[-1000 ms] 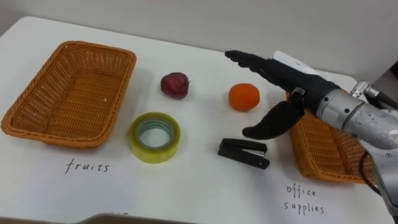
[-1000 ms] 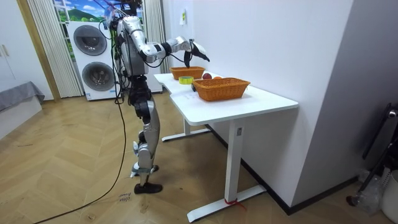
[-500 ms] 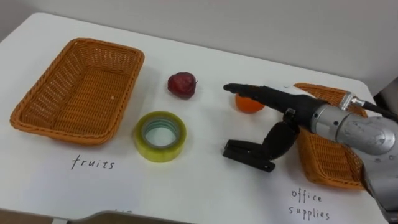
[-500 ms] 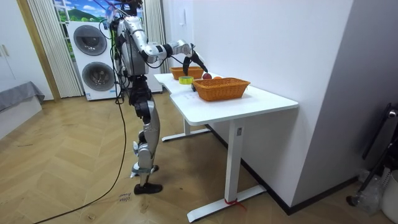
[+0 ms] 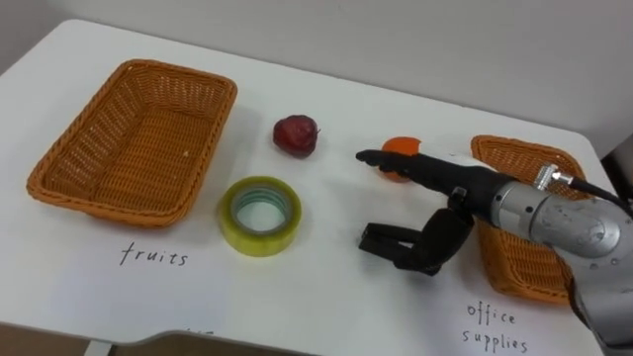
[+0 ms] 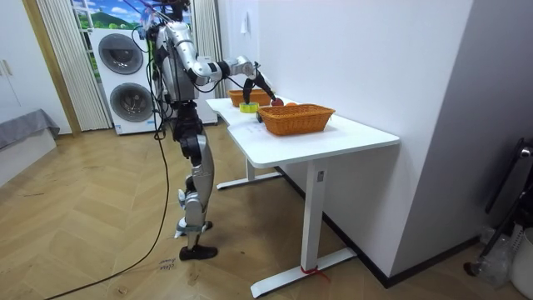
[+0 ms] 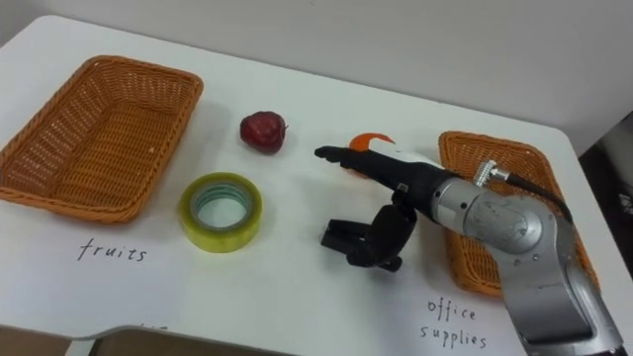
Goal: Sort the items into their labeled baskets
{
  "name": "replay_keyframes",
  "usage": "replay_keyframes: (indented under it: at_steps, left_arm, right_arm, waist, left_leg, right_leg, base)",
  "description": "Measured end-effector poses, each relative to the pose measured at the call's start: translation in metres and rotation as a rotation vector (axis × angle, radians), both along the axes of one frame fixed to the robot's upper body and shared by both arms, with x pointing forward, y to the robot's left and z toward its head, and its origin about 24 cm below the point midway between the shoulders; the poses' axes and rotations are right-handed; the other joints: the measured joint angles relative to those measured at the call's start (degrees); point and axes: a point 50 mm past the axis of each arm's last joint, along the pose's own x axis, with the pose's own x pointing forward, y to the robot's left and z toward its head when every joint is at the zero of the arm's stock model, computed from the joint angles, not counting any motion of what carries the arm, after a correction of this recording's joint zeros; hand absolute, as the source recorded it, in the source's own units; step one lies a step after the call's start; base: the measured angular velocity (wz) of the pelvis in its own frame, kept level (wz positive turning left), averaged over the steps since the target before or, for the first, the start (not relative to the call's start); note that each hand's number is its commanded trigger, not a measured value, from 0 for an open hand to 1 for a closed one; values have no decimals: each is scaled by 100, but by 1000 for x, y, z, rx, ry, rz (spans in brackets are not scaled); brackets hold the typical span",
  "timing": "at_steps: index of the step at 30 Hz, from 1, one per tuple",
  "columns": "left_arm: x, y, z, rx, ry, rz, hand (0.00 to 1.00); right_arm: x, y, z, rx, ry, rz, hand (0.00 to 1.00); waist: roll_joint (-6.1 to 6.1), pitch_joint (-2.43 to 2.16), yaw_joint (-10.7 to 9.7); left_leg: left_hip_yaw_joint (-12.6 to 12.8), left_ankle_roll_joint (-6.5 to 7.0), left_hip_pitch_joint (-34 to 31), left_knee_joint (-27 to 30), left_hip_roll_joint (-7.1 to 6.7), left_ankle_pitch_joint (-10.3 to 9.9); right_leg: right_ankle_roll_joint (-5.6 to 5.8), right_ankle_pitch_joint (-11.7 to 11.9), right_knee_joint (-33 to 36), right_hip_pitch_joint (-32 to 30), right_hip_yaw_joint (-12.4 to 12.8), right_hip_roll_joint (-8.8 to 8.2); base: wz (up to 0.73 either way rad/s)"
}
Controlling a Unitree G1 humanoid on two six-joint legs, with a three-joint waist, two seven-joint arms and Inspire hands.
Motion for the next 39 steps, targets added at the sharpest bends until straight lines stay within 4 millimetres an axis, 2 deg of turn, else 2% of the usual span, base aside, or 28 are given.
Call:
replay_keyframes:
  at_steps: [9, 17, 21, 26, 33, 39]
  left_arm:
    - [0, 0, 0, 17, 6, 3, 0]
    - [-1, 0, 0, 15, 21, 12, 0]
    - [0, 0, 0, 20, 23, 13, 0]
    - [3, 1, 1, 24, 17, 10, 0]
    - [8, 0, 2, 38, -11, 1, 0]
    - [11, -5, 1, 32, -25, 0, 0]
  right_arm:
    - [0, 2, -13, -32, 59, -19, 0]
    - [1, 1, -15, -36, 64, -36, 0]
    - [1, 0, -17, -36, 78, -55, 0]
    - [1, 1, -18, -39, 71, -59, 0]
    - [0, 4, -22, -78, 68, -61, 0]
    - [1, 4, -23, -122, 57, -86, 0]
  waist:
    - [-4, -3, 3]
    - [6, -1, 17]
    - [23, -3, 22]
    - [85, 22, 28]
    - [142, 9, 39]
    - [143, 2, 85]
  left_leg:
    - [-8, 0, -12, 31, -2, 0]
    - [-13, 0, -26, 35, -3, 0]
    - [-12, 0, -67, 40, -2, 0]
    - [-11, 0, -85, 38, -2, 0]
    - [-11, 0, -102, 28, 0, 0]
    - [-1, 0, -101, 27, 0, 0]
  right_leg:
    - [-2, 1, 2, 6, -15, -24]
    - [-3, 3, 4, 0, -18, -5]
    - [-3, 3, 7, -42, -16, -3]
    - [-4, 3, 6, -60, -15, -2]
    - [-4, 3, 4, -83, -15, 3]
    - [-4, 3, 3, -86, -17, 2]
  base:
    - [0]
    - [0]
    - [0]
    - [0]
    - [0]
    - [0]
